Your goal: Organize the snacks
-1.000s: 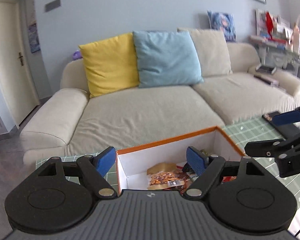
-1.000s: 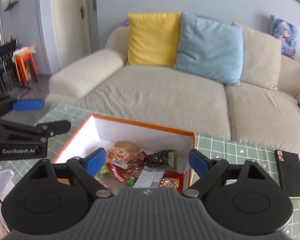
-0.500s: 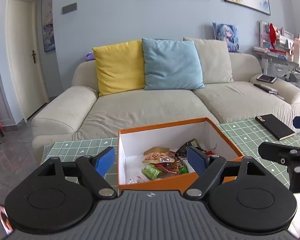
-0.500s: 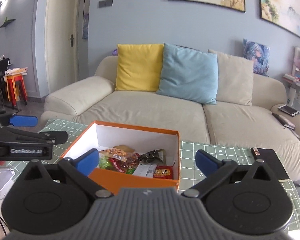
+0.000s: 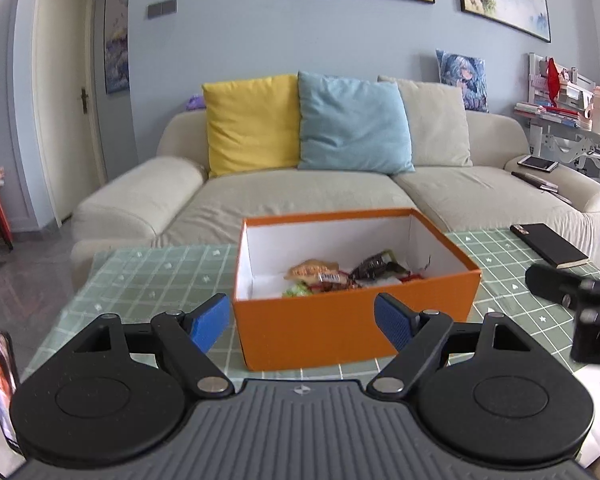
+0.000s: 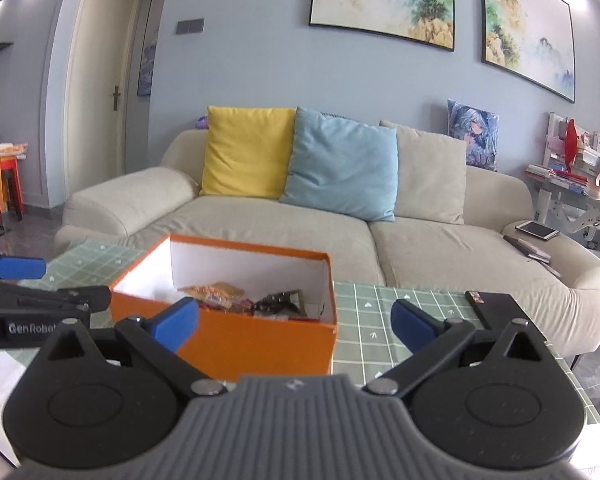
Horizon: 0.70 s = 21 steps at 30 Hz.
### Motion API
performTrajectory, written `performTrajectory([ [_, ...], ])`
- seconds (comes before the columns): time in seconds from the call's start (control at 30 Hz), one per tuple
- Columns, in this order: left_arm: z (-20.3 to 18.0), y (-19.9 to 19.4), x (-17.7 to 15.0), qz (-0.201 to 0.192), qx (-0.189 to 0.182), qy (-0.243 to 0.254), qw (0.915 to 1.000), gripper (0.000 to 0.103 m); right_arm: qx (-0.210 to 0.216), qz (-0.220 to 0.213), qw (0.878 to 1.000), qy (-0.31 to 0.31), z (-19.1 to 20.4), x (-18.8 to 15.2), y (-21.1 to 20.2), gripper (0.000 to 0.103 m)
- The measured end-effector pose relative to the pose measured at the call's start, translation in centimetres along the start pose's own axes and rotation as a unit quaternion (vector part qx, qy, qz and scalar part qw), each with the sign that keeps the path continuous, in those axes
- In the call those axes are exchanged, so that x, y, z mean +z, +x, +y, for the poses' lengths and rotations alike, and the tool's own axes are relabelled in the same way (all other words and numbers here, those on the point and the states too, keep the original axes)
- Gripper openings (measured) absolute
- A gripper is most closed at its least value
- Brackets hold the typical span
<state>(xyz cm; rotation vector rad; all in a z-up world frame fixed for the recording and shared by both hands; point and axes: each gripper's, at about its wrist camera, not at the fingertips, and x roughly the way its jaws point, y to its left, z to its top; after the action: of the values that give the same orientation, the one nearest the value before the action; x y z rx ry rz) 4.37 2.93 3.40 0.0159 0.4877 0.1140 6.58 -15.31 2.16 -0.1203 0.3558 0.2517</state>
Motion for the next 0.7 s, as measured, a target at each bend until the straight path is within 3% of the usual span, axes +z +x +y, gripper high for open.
performTrajectory([
  [0.53, -0.7, 3.3, -2.3, 0.072, -0.012, -0.002, 0.9973, 0.096, 0.01, 0.092, 0.995, 0.047, -1.1, -3.3, 4.9, 0.099],
  [0.7, -0.7, 3.6, -2.5, 0.082, -0.011, -0.006, 0.9966, 0.096, 0.01, 0.102, 0.993, 0.055, -1.5, -3.5, 5.6, 0.099],
])
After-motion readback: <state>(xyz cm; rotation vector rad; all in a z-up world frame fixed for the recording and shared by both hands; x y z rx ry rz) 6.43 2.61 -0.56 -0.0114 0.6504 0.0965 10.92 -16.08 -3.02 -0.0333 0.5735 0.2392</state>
